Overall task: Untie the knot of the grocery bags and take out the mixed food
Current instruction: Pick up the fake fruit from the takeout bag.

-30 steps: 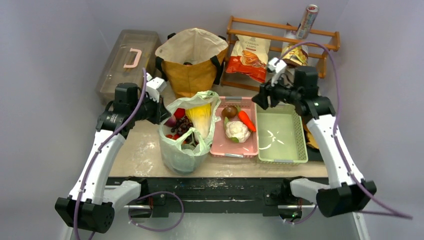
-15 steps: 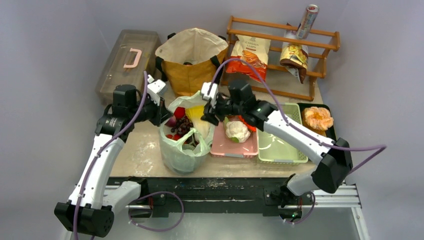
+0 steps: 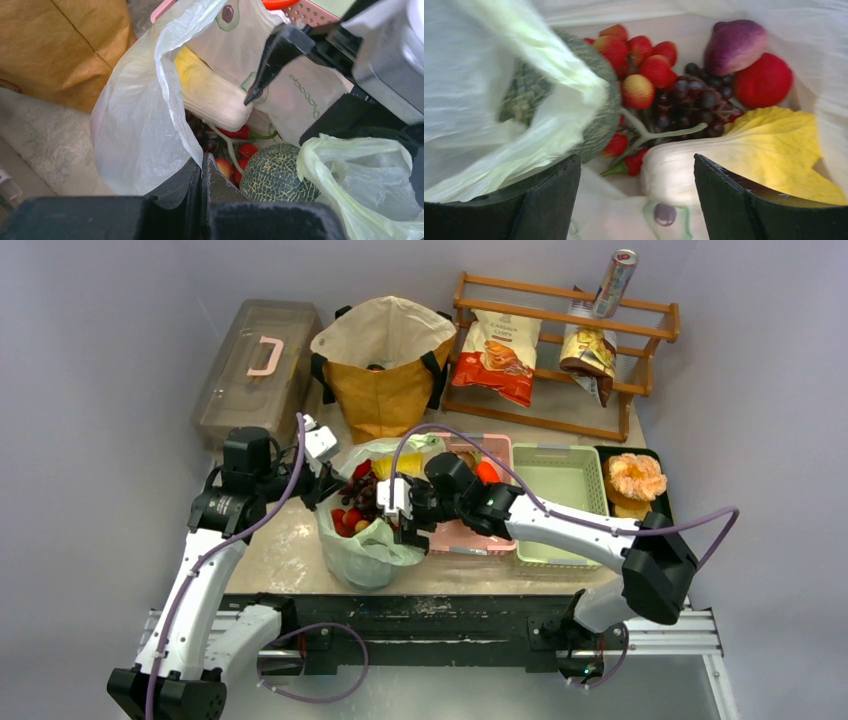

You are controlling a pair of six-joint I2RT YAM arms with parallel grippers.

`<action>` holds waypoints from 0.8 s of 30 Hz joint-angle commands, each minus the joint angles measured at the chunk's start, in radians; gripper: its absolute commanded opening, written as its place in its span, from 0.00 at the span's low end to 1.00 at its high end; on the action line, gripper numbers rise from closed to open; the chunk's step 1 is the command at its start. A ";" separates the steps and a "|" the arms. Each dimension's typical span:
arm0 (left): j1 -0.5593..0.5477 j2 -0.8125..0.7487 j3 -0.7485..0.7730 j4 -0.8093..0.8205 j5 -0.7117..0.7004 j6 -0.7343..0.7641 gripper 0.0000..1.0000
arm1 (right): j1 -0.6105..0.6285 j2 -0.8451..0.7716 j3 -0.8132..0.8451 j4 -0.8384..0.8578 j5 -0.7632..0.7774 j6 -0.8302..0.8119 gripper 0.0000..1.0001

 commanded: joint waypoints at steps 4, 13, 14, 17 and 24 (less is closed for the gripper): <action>-0.005 -0.028 -0.020 -0.017 0.042 0.149 0.00 | -0.073 0.077 0.102 0.245 0.133 0.189 0.72; -0.031 -0.017 -0.011 0.029 -0.046 0.127 0.00 | -0.124 0.250 0.258 0.167 0.320 0.248 0.61; -0.031 -0.010 -0.010 0.034 -0.053 0.113 0.00 | -0.124 0.257 0.264 0.155 0.356 0.265 0.59; -0.034 0.011 -0.005 0.061 -0.091 0.049 0.00 | -0.109 0.257 0.248 0.131 0.446 0.341 0.60; -0.045 0.040 -0.011 0.094 -0.126 -0.061 0.00 | -0.074 0.253 0.269 -0.073 0.585 0.634 0.63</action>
